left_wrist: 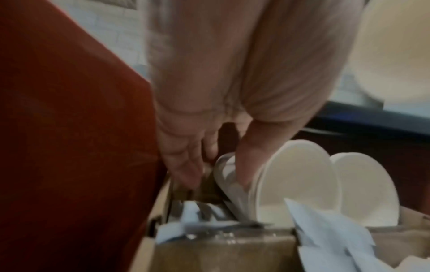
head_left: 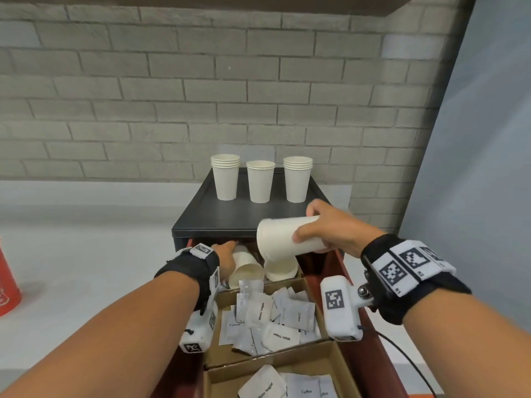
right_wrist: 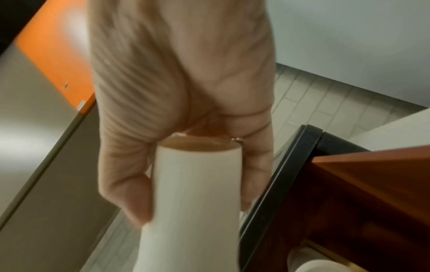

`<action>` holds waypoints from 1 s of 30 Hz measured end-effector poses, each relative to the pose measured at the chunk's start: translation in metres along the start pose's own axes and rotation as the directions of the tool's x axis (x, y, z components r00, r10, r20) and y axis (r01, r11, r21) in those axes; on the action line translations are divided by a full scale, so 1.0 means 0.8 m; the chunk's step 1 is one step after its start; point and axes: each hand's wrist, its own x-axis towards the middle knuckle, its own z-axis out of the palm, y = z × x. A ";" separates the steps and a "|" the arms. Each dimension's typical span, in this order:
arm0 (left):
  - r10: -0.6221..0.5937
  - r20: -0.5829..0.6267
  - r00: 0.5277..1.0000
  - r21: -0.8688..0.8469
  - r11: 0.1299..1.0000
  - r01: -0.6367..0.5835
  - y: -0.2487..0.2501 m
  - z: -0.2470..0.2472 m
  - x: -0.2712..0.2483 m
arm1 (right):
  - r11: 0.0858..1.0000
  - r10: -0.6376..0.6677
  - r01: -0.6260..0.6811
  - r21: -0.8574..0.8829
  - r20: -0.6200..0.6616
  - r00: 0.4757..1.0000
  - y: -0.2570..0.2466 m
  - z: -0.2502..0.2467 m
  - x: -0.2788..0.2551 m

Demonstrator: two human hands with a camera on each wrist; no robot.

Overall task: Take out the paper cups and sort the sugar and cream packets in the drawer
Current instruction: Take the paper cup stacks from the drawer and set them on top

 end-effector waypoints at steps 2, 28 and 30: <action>0.052 -0.004 0.999 0.104 0.993 -0.052 -0.001 0.006 0.006 | 0.990 -0.007 0.016 0.142 -0.059 0.998 0.004 -0.009 0.002; 0.082 0.011 0.997 0.312 0.947 -0.081 0.009 -0.003 0.035 | 0.801 0.001 0.053 0.597 -0.089 0.996 0.001 0.012 0.020; 0.069 0.039 0.997 0.273 0.959 -0.077 0.011 -0.011 0.020 | 0.774 -0.009 0.063 0.630 -0.088 0.996 -0.002 0.012 0.021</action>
